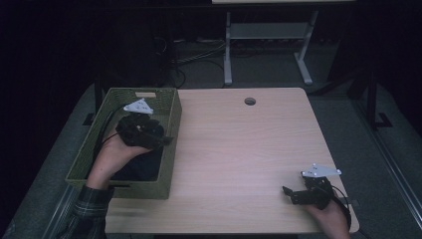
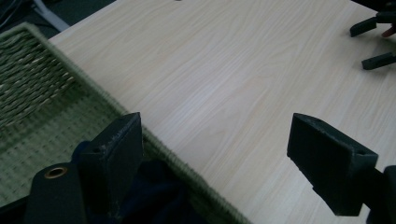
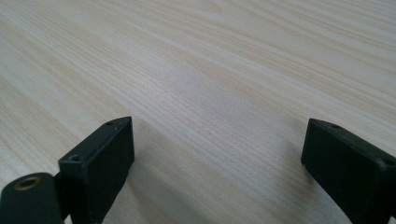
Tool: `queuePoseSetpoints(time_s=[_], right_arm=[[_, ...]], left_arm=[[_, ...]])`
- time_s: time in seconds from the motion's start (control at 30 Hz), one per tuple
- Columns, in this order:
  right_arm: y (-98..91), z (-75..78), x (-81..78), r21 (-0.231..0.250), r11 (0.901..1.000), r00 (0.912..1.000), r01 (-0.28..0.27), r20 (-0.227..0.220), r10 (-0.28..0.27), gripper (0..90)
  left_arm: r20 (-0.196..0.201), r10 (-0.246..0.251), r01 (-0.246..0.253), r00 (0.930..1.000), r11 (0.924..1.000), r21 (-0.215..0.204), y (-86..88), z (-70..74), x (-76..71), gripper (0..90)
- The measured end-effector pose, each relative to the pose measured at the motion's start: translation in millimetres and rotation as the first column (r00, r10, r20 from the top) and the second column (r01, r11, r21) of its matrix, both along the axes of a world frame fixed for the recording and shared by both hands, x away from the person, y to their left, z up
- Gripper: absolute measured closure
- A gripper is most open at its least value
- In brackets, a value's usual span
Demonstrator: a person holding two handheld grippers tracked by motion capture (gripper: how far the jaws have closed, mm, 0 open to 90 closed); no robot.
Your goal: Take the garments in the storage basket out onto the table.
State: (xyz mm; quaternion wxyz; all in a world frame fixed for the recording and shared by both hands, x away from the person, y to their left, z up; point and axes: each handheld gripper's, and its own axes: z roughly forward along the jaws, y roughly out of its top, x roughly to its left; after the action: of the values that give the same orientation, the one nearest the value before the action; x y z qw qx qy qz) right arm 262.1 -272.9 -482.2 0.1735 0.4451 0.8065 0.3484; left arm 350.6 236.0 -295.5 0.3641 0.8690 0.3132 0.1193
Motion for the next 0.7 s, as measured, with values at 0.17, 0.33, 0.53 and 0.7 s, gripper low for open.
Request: queuePoseSetpoints(time_s=[0.17,0.33,0.53,0.7], right_arm=[[0.0,-0.1,0.0,-0.001,1.0,1.0,0.0,0.001,0.0,9.2],[-0.1,-0.1,0.1,-0.001,1.0,1.0,-0.001,0.001,0.001,9.2],[0.0,-0.1,0.0,-0.001,1.0,1.0,0.0,0.002,0.0,9.2],[0.0,-0.1,0.0,-0.002,1.0,1.0,0.002,0.002,-0.002,9.2]], left_arm=[[0.003,0.027,-0.027,0.9996,0.9996,-0.001,11.8,-0.9,-1.3,18.1],[-0.003,0.054,-0.054,0.9985,0.9985,0.001,23.3,-2.9,-2.2,18.1],[-0.009,0.091,-0.091,0.9958,0.9958,0.01,36.9,-7.3,-5.1,18.1],[-0.015,0.119,-0.118,0.9928,0.9928,0.015,47.1,-13.4,-7.7,18.0]])
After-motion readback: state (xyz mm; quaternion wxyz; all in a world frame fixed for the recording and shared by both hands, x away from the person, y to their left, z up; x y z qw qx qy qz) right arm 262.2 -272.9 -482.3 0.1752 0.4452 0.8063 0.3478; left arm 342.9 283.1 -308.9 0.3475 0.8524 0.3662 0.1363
